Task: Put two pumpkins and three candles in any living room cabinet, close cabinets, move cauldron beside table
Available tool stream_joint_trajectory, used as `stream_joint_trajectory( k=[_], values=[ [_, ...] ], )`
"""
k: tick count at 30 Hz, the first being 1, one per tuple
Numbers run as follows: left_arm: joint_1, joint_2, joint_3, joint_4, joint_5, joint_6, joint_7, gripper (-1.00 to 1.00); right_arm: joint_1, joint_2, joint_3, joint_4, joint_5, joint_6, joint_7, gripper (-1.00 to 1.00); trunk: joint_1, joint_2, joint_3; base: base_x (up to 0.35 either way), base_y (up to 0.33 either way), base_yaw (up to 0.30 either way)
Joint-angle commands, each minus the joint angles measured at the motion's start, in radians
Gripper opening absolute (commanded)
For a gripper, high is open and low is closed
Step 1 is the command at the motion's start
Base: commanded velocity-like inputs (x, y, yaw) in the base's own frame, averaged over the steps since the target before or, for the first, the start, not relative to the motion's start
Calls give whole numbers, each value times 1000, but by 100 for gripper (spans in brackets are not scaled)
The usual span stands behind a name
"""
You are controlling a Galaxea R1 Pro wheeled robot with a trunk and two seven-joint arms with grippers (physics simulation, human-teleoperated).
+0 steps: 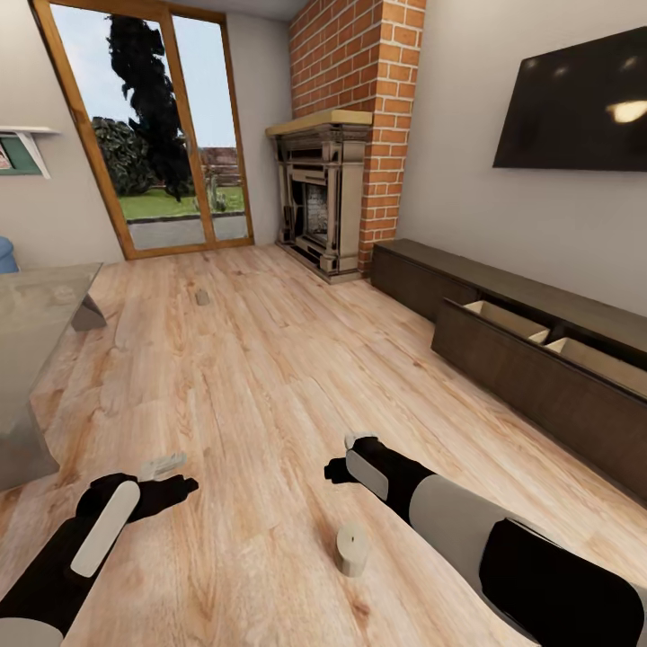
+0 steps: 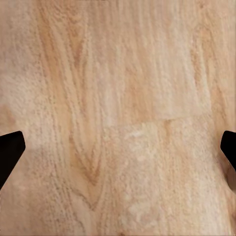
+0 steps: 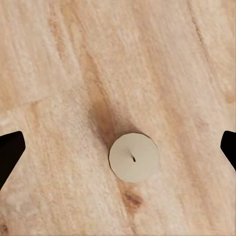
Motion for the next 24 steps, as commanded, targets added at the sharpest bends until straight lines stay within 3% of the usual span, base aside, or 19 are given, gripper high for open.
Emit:
stream_joint_trajectory(
  k=[1, 9, 24],
  values=[
    [0, 1, -2, -1, 11, 2, 10, 100, -1, 0, 8, -2, -9, 1, -8, 100, 0, 0, -1, 142, 0, 0],
    [0, 1, -2, -2, 18, 4, 9, 100, -1, 0, 9, -4, -7, 1, -8, 100, 0, 0, -1, 210, 0, 0],
    [4, 1, 5, -71, 22, 5, 14, 100, -1, 0, 9, -5, -4, 1, -5, 100, 0, 0, -1, 14, 0, 0]
  ],
)
